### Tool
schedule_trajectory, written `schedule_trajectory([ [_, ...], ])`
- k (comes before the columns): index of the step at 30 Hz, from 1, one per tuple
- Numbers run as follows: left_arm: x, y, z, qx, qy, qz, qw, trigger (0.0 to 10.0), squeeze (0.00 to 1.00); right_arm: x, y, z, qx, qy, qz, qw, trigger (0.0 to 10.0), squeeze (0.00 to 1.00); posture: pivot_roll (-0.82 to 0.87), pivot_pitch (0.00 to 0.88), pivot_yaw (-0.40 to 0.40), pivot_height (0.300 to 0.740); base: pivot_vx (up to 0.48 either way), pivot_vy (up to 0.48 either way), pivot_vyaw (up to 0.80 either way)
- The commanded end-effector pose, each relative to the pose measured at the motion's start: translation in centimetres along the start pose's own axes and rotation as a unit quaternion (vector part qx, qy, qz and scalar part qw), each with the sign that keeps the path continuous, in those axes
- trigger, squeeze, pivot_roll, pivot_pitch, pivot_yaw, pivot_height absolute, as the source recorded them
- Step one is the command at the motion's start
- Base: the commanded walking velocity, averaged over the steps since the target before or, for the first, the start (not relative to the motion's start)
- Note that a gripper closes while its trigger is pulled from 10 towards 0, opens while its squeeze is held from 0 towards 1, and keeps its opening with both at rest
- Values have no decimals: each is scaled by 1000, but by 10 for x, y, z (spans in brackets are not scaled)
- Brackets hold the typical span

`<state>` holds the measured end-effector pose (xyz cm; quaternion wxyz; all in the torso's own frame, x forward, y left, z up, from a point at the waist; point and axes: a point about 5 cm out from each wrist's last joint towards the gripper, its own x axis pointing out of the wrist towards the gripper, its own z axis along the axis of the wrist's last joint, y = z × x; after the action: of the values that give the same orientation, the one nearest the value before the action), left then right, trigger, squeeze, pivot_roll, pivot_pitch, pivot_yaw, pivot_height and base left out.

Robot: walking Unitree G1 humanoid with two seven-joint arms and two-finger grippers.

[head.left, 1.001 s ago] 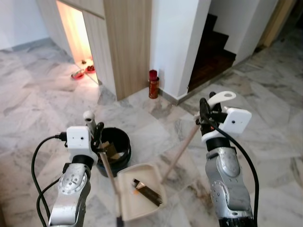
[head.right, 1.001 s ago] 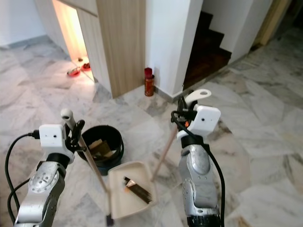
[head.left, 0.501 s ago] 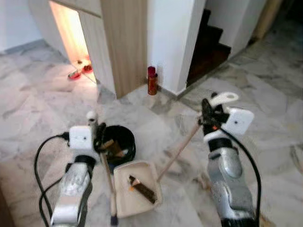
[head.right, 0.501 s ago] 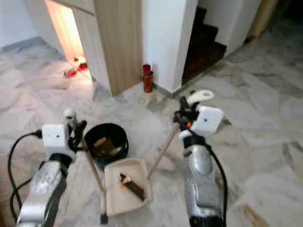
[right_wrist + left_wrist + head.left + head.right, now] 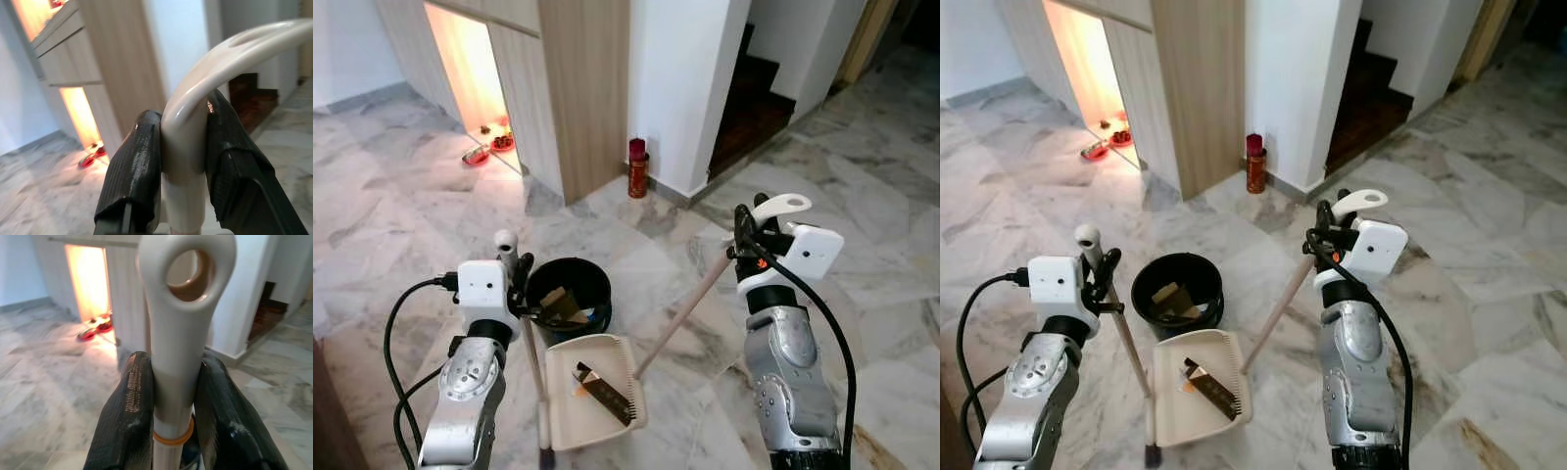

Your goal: Sweep floor

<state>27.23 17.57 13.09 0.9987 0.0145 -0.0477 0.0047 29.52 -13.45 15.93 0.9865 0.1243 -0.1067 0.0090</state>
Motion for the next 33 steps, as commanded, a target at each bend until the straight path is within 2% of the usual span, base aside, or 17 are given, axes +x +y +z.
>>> schedule_trajectory([
  [1,2,-2,10,3,-21,-5,1000,10000,0,4,6,11,15,-24,12,1000,10000,0,57,0,-14,740,0,0,0],
  [8,3,-4,11,1,-21,-5,1000,10000,0,6,8,13,18,-27,16,999,10000,0,60,0,-17,740,0,0,0],
  [24,4,-1,12,5,-23,-3,1000,10000,0,7,9,13,16,-28,19,999,10000,0,61,0,-15,740,0,402,0],
  [33,6,-2,13,12,-24,-9,1000,10000,0,9,8,15,14,-36,8,999,10000,0,59,0,-7,740,0,0,0],
])
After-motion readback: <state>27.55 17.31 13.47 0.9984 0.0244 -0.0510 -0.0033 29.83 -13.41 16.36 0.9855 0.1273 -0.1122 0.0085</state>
